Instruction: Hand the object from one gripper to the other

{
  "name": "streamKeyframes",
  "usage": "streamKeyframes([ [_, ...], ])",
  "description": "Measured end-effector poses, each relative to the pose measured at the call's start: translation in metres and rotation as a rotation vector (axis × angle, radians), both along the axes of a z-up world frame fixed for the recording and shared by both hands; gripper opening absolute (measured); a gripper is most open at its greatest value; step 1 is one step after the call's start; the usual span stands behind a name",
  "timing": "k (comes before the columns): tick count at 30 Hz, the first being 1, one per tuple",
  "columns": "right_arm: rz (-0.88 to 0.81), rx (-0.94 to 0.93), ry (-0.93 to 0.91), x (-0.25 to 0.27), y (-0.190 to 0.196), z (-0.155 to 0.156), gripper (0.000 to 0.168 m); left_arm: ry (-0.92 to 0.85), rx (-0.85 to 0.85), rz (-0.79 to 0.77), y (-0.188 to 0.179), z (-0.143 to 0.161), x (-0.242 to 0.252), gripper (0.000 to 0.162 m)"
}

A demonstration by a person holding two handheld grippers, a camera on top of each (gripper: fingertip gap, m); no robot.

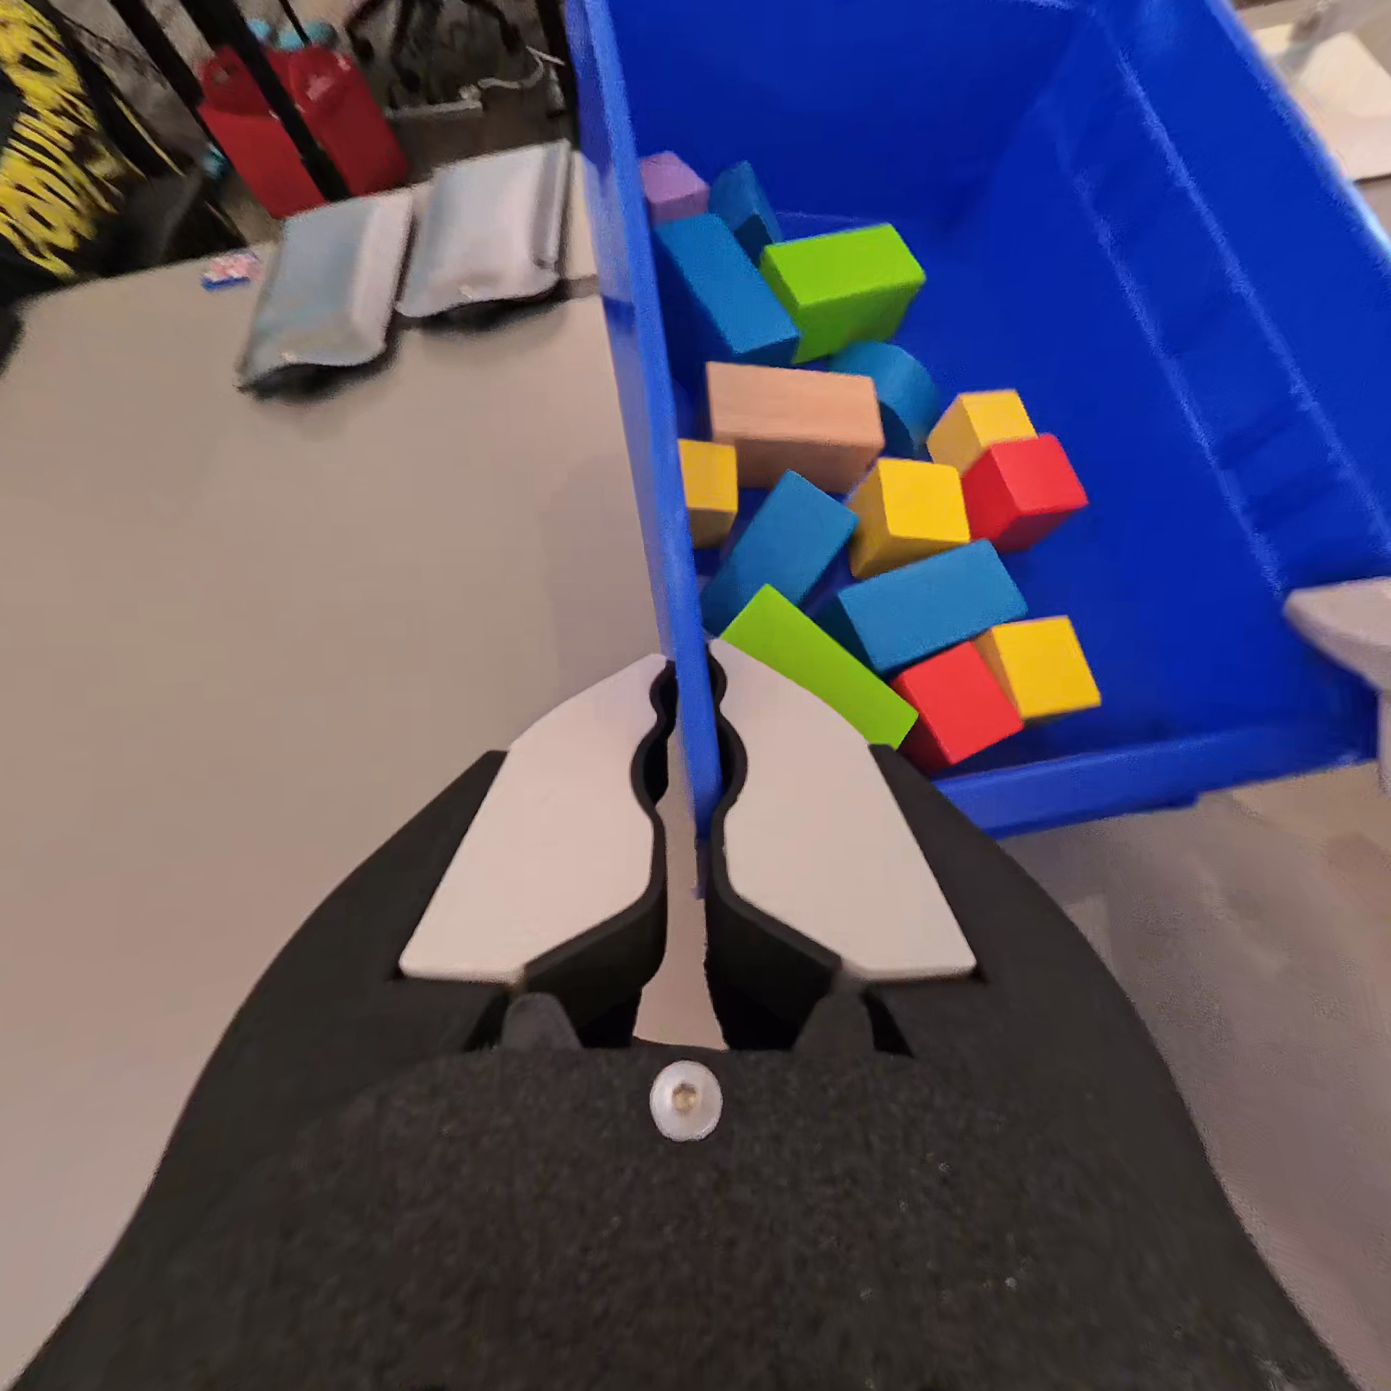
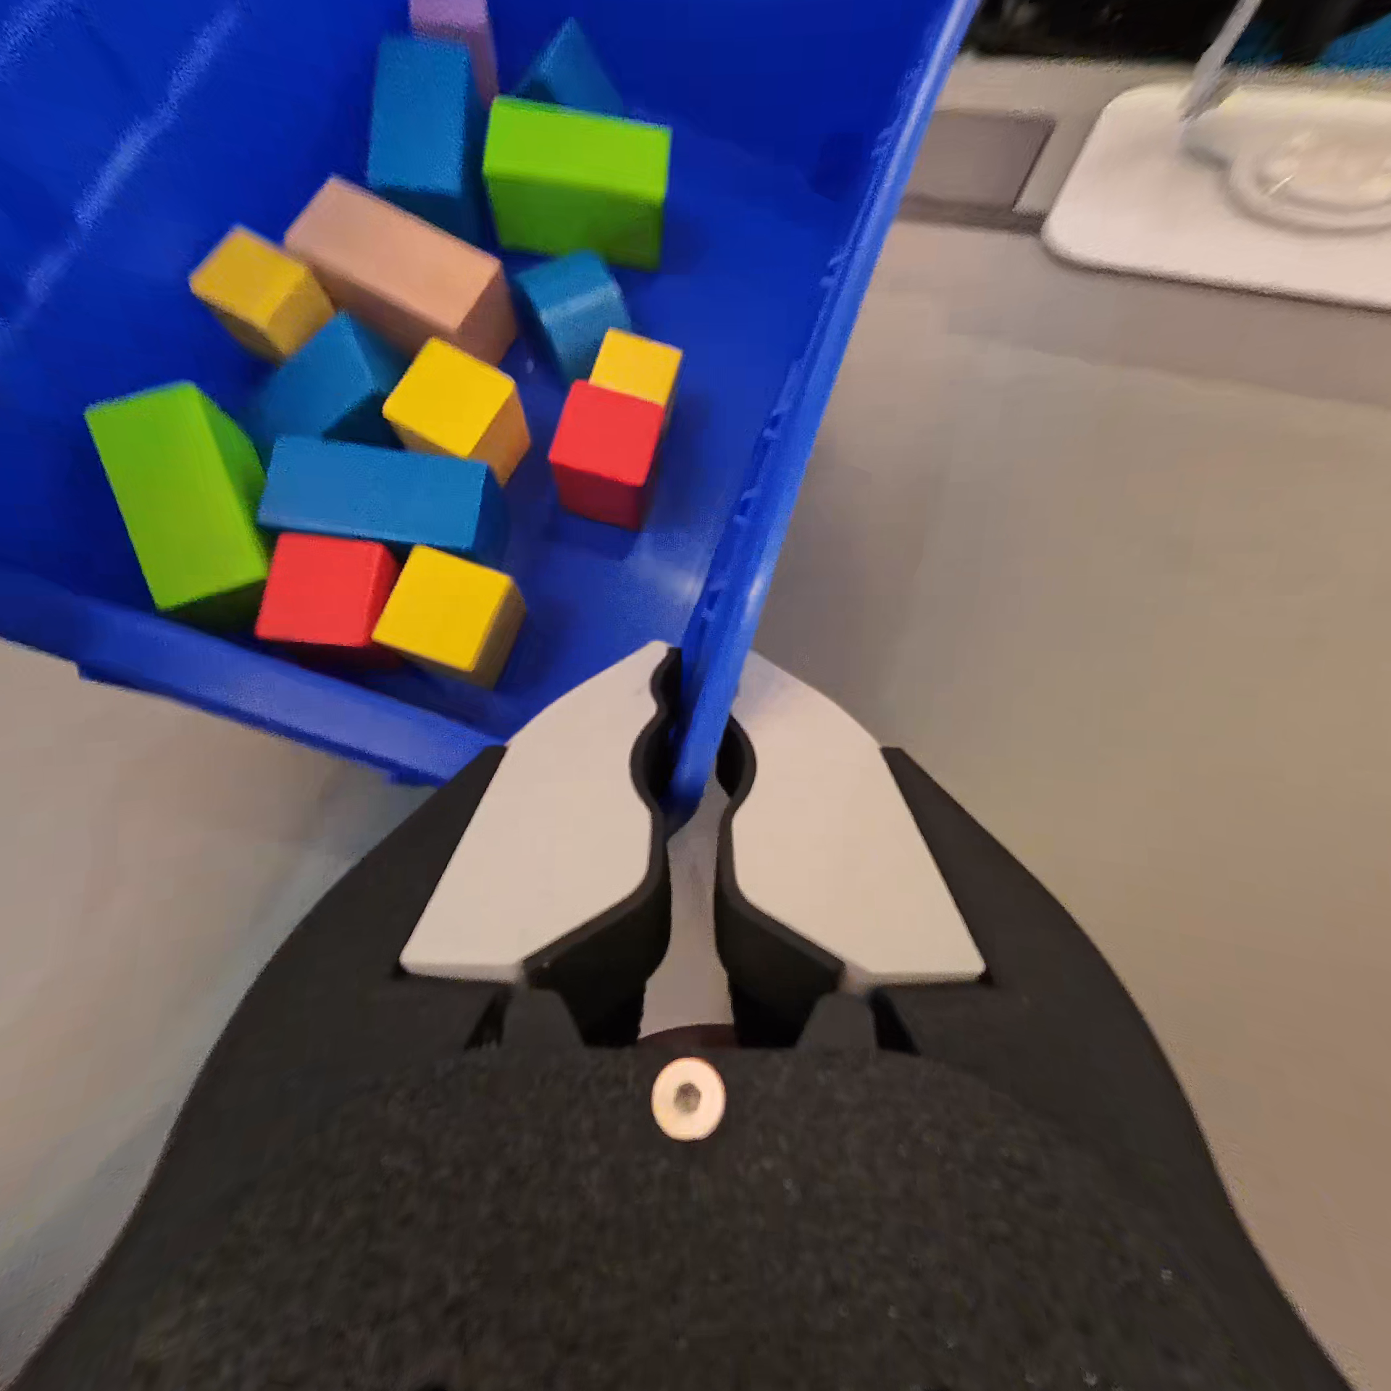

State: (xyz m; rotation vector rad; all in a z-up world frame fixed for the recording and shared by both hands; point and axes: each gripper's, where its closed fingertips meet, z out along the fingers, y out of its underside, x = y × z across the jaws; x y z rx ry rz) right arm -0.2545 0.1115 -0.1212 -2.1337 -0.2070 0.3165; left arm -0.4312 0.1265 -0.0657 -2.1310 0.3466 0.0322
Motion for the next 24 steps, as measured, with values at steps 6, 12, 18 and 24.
streamKeyframes([
  [6, 0.040, -0.013, -0.079, -0.005, 0.000, 0.006, 0.010, -0.111, -0.123, 0.016, 0.004, -0.028, -0.009, 0.005],
  [12, 0.024, -0.084, 0.005, 0.019, 0.013, -0.017, 0.007, 0.058, -0.029, -0.028, 0.005, -0.006, 0.020, 0.007],
  [18, 0.016, 0.015, -0.138, 0.016, 0.010, 0.010, 0.008, -0.058, -0.084, -0.012, 0.009, -0.029, 0.009, 0.002],
  [24, 0.053, -0.004, -0.242, 0.006, 0.011, 0.006, 0.010, -0.155, -0.145, 0.000, 0.009, -0.059, 0.000, 0.003],
])
